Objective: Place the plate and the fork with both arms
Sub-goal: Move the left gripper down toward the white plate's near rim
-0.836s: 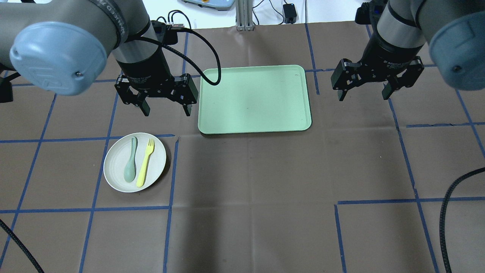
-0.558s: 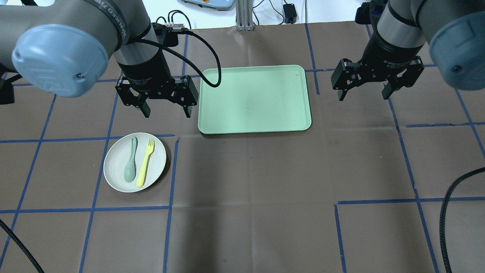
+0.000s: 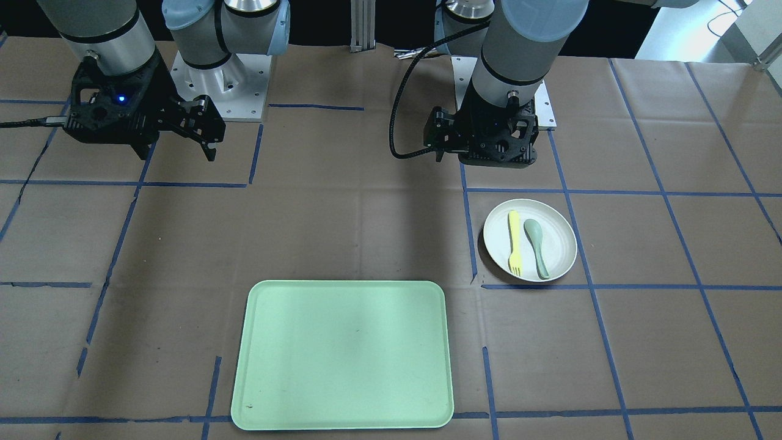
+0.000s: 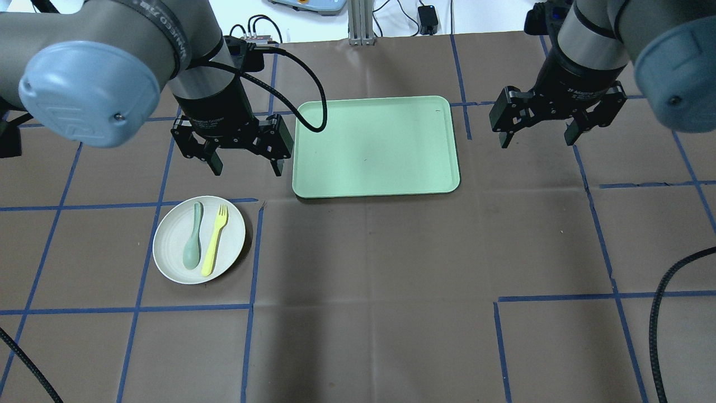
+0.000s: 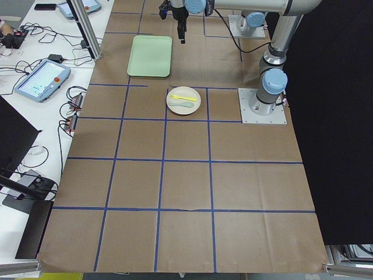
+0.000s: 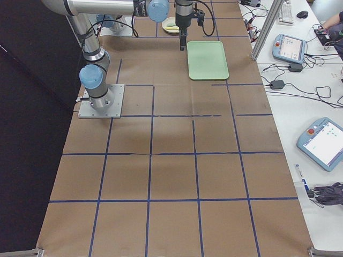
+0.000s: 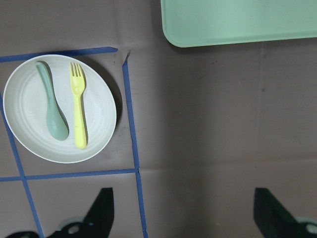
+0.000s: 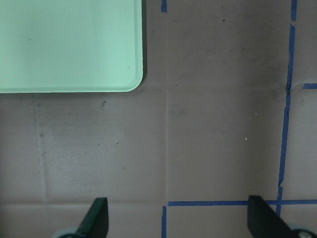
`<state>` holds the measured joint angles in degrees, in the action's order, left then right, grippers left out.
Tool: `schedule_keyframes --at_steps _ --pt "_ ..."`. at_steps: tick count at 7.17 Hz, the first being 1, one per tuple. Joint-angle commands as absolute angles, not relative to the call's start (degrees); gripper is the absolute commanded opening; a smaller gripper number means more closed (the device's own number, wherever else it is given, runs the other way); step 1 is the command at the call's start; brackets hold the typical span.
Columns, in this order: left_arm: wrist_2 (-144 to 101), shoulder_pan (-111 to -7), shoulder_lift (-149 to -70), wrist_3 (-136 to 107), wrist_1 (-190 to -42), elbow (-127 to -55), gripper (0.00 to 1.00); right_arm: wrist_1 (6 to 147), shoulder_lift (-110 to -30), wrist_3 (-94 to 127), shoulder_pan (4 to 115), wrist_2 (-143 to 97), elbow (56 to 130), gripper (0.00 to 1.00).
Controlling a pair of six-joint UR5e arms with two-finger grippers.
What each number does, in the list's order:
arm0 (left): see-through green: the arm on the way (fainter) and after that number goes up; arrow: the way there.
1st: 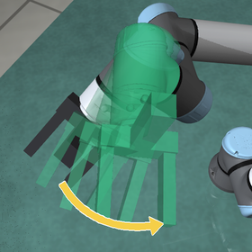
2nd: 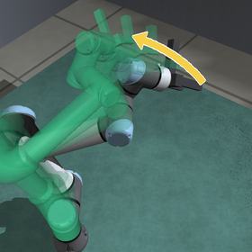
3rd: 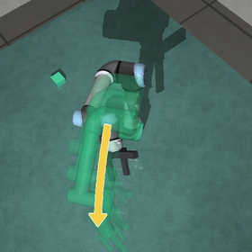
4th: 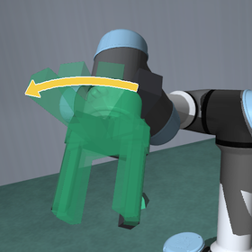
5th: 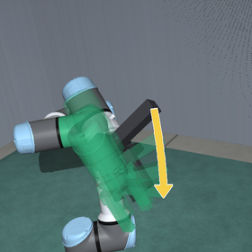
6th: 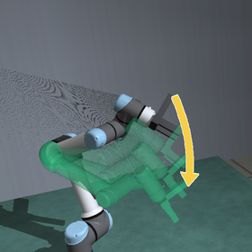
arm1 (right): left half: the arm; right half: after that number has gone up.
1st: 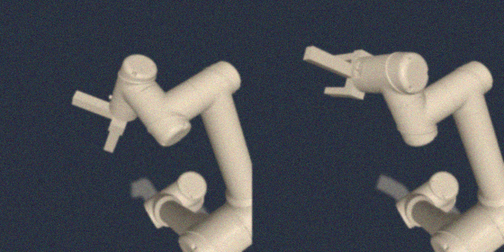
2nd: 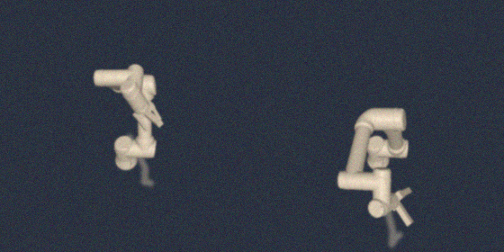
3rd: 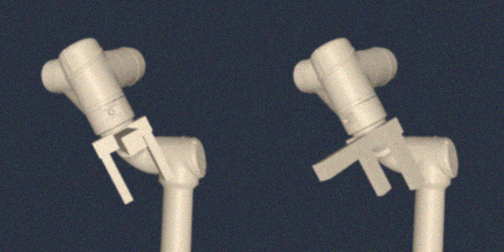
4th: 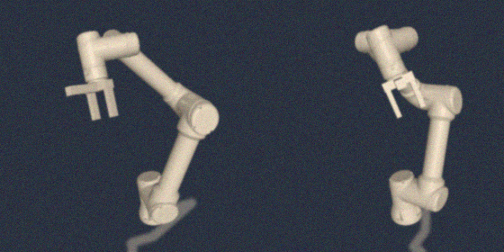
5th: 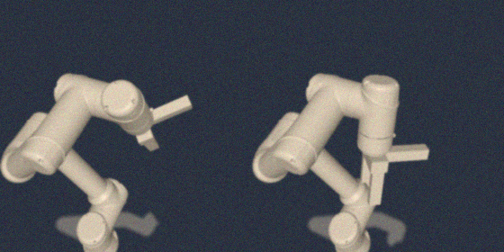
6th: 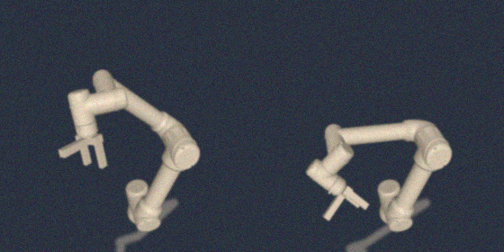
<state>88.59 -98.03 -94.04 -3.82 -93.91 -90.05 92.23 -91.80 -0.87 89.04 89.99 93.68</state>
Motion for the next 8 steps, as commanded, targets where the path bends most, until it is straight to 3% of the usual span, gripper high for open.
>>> schedule_keyframes --at_steps 1,4,8 --pt "88.5 -97.8 -94.0 -0.8 -93.8 -90.7 1.0 92.4 -91.8 -0.9 89.0 90.1 93.7 1.0" --pt "88.5 -91.0 -93.6 3.3 -93.9 -92.8 1.0 92.3 -91.8 -0.9 89.0 90.1 93.7 1.0" --pt "88.5 -77.7 -92.4 15.7 -84.6 -103.7 1.0 92.3 -91.8 -0.8 89.1 90.0 93.7 1.0"
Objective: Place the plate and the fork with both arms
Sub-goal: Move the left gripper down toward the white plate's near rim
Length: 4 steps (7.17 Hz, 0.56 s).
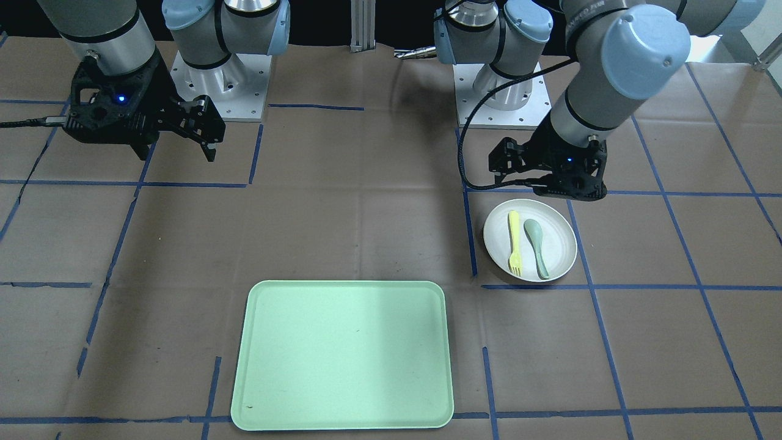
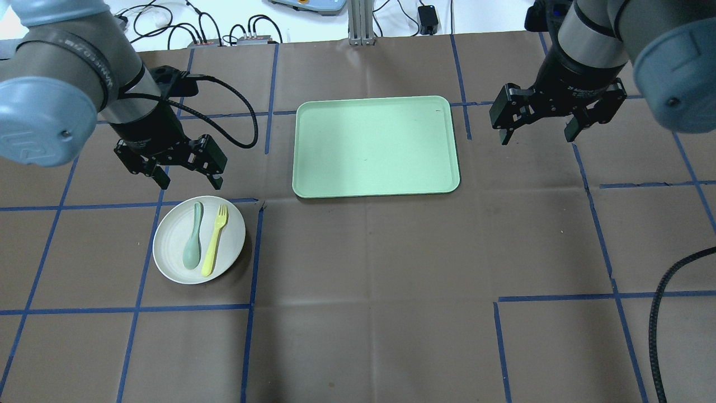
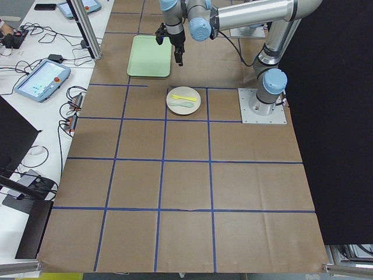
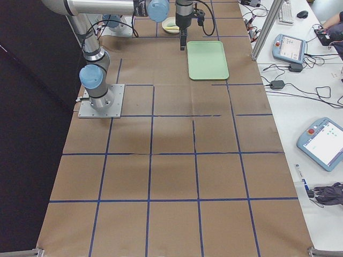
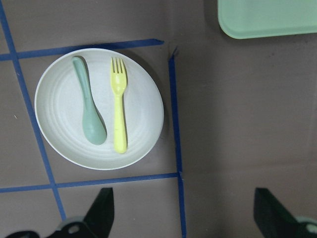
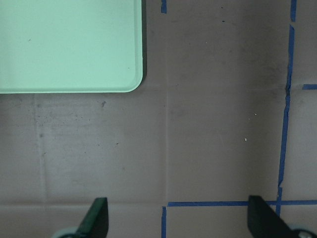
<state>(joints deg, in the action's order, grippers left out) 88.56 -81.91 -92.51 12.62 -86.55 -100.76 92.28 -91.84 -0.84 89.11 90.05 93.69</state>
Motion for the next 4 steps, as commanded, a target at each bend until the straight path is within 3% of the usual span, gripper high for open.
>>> schedule_keyframes --at_steps 1,4 --pt "88.3 -74.7 -92.5 17.4 -81.9 -105.9 0.99 92.3 -91.8 -0.8 89.1 90.0 93.7 1.0" --pt "88.1 -65.2 -94.4 26.7 -68.0 -115.1 0.99 92.3 -91.8 -0.8 89.1 90.0 93.7 1.0"
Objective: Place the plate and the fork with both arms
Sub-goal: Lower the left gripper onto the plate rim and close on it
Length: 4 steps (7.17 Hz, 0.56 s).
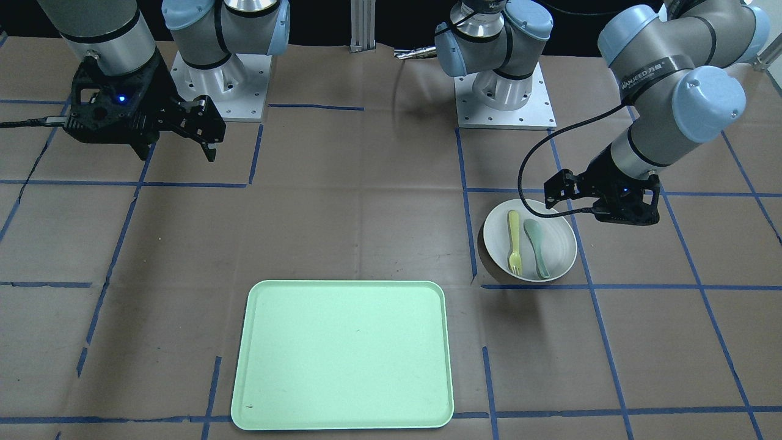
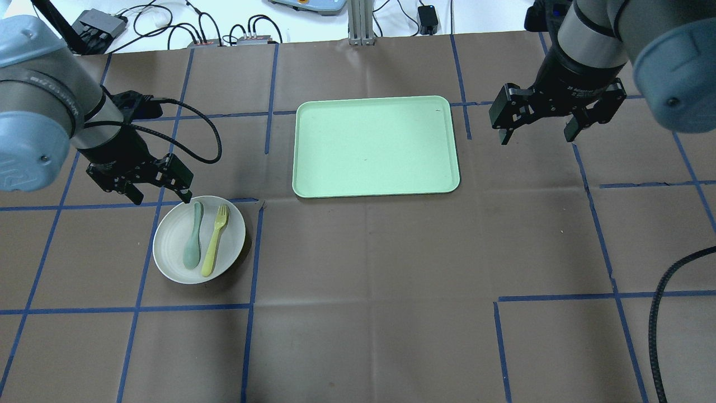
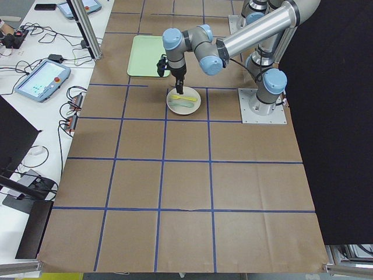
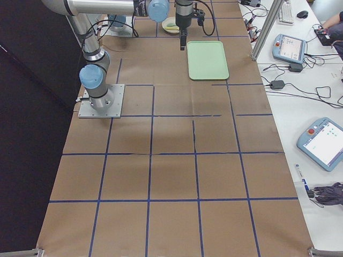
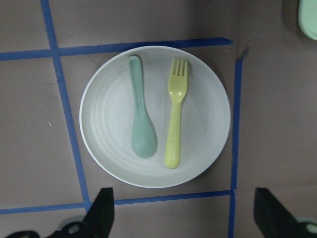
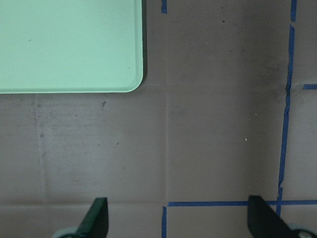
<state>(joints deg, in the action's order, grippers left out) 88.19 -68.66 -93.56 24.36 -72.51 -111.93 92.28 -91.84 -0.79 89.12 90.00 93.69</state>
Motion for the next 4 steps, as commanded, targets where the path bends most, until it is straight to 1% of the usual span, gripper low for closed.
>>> schedule_keyframes --at_steps 1,3,4 --pt "88.0 -63.8 -95.2 28.5 -66.8 -116.1 0.99 92.3 -91.8 -0.8 89.1 90.0 93.7 1.0" --pt "85.5 -59.6 -99.3 28.5 -65.1 -116.7 0.99 92.2 -91.8 -0.8 89.2 90.1 93.7 1.0" --pt "82.7 -57.9 -101.2 28.7 -64.9 -117.2 0.94 92.3 -91.8 -0.8 89.1 90.0 93.7 1.0"
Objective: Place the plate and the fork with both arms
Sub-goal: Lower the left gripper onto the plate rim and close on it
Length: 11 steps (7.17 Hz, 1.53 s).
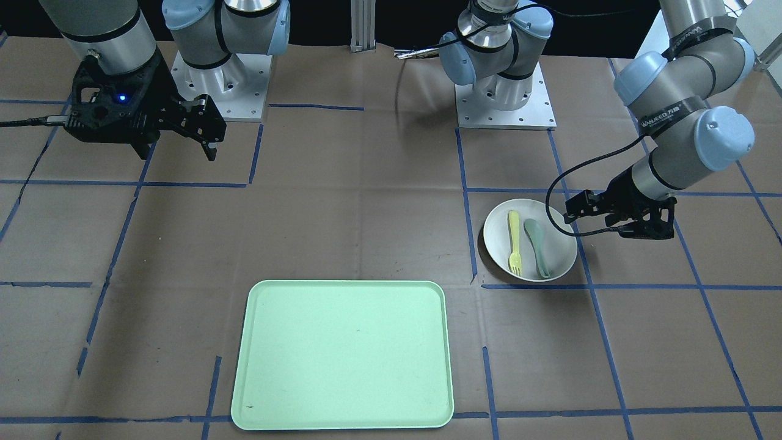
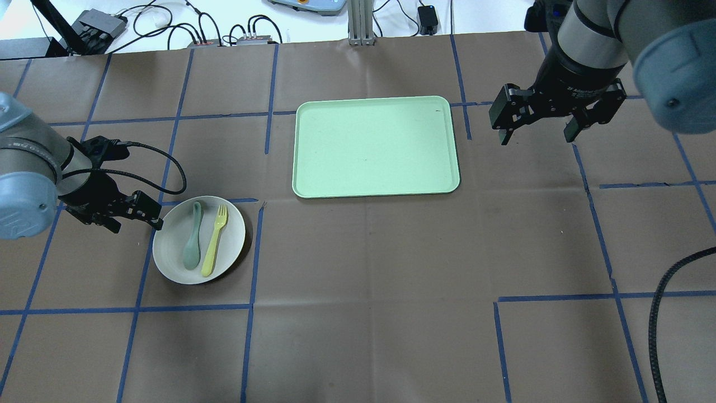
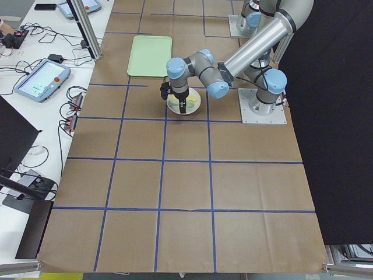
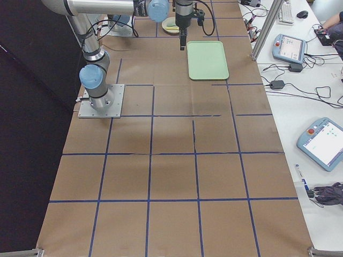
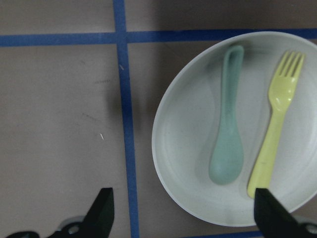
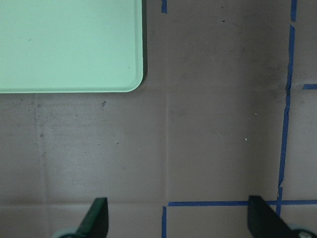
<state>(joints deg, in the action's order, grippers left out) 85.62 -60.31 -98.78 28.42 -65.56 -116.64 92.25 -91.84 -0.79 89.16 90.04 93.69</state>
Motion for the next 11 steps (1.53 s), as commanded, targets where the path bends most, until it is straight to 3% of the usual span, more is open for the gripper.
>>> schedule_keyframes --at_steps 1,5,6,8,11 --pt "81.4 -57.5 -101.9 28.7 -64.8 -117.9 0.89 92.3 -91.8 -0.8 89.1 90.0 93.7 1.0" --pt "80.6 -57.2 -103.6 31.7 -55.7 -121.8 0.9 92.3 -91.8 -0.5 89.2 89.8 93.7 1.0" --pt "78.5 -56.1 -103.8 31.6 -55.7 -122.0 0.86 92.3 -91.8 -0.5 89.2 89.8 93.7 1.0" --pt "77.5 -55.8 -103.9 31.6 -55.8 -122.1 0.63 92.3 -91.8 -0.6 89.2 89.8 93.7 1.0" --pt "77.5 -55.8 -103.9 31.5 -55.9 -122.2 0.41 92.3 -91.8 -0.6 89.1 89.9 93.7 1.0"
